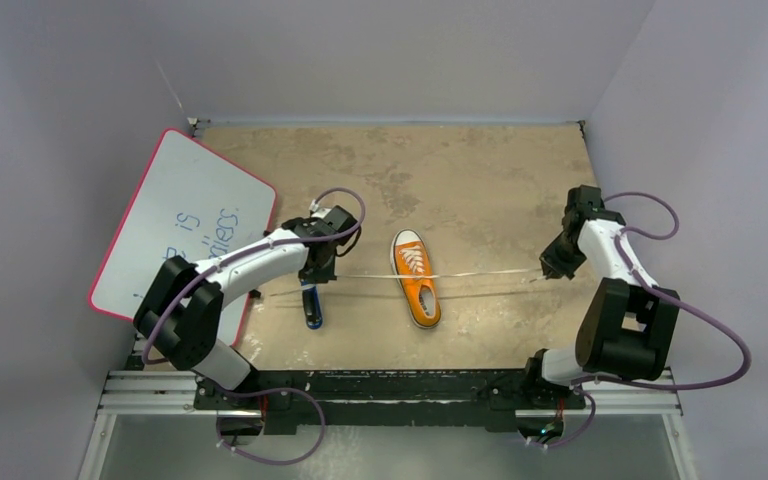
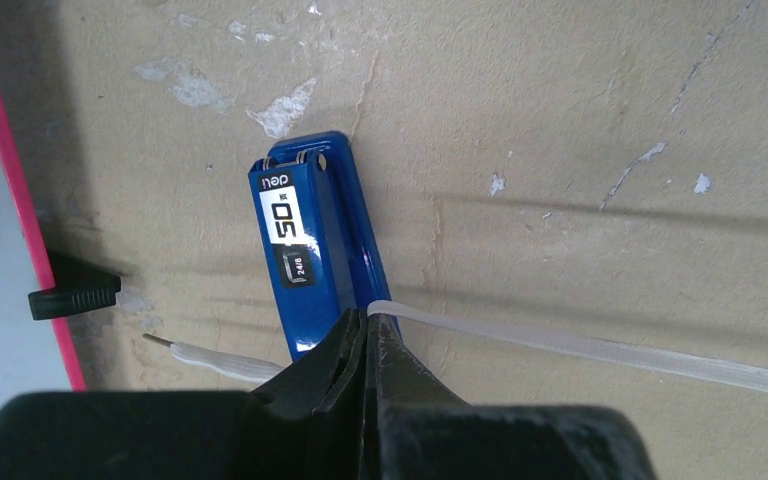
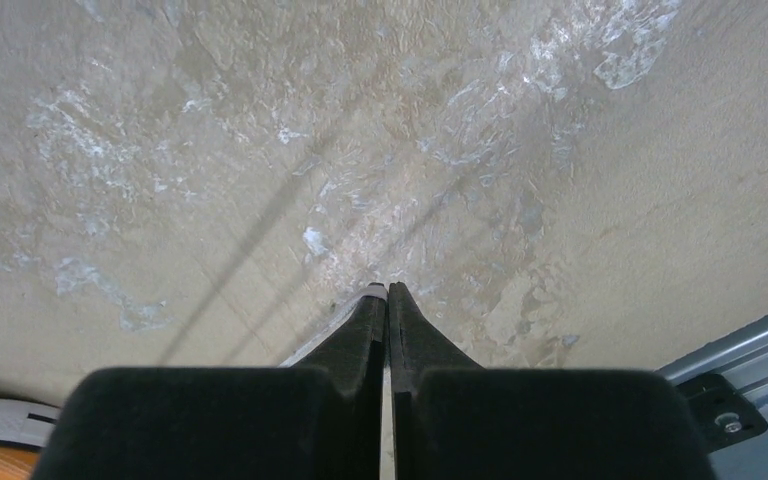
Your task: Tie the shoes
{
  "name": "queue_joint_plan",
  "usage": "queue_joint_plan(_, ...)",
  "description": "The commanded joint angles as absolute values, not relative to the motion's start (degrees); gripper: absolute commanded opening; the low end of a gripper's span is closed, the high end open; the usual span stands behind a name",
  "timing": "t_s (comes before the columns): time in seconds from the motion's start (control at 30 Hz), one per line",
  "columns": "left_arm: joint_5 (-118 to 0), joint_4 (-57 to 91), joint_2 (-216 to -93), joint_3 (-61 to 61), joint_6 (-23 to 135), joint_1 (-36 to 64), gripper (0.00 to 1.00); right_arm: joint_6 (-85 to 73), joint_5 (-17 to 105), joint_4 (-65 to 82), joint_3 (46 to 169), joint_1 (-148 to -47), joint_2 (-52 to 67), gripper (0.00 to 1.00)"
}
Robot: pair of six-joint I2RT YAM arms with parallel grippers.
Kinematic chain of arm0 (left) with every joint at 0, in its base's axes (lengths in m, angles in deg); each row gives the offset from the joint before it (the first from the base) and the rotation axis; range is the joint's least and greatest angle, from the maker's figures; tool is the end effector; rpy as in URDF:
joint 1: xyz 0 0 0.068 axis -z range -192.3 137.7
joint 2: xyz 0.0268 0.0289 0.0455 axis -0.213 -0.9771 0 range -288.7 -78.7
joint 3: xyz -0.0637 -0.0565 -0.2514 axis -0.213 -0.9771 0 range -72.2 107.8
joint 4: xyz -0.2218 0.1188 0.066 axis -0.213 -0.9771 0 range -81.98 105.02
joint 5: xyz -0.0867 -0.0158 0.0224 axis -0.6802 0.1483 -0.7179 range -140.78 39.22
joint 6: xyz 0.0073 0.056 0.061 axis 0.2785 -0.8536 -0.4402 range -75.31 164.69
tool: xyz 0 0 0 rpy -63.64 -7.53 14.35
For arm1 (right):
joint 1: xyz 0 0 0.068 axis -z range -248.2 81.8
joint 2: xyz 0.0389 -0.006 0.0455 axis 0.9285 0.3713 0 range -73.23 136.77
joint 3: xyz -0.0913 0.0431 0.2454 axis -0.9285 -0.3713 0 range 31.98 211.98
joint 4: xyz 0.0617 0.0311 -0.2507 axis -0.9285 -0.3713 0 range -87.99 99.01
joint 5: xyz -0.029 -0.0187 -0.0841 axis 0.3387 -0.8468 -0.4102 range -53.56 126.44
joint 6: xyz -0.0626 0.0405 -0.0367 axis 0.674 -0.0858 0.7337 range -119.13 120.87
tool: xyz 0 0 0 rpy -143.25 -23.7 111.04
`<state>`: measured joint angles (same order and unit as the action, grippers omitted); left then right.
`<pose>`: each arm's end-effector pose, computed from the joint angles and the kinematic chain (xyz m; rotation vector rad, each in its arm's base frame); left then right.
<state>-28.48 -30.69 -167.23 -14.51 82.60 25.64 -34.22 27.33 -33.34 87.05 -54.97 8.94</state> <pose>0.2428 -0.1542 0.1592 -0.0624 2.7112 0.2251 0.2704 -0.0753 0.1735 1.1649 2.4997 -0.1210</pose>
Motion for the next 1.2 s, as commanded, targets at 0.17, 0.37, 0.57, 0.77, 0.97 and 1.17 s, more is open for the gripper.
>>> queue_joint_plan(0.17,-32.0,-32.0,-165.8,-13.6,79.0,24.7,0.0,-23.8,33.1,-23.5,87.3,-54.2,6.7,0.0)
queue_joint_plan(0.37,-36.3,-35.3,-165.0,-7.5,77.3,24.7,0.23,-18.2,43.4,-22.9,86.7,-54.4,4.5,0.0)
queue_joint_plan(0.57,-38.4,-34.9,-162.4,-2.1,75.3,24.7,0.45,-14.3,47.1,-23.7,87.1,-55.5,2.0,0.27)
queue_joint_plan(0.77,-45.2,-27.0,-165.3,0.0,77.3,24.6,0.55,-11.9,45.8,-25.2,92.4,-63.8,5.6,0.57)
queue_joint_plan(0.97,-58.5,-12.3,-176.2,-1.7,82.6,24.3,0.41,-12.6,60.5,-22.5,96.9,-73.6,16.5,0.73)
queue_joint_plan(1.17,-69.4,9.1,-180.6,-8.3,91.0,24.4,0.47,-22.4,87.1,-4.3,90.9,-73.6,22.0,0.74)
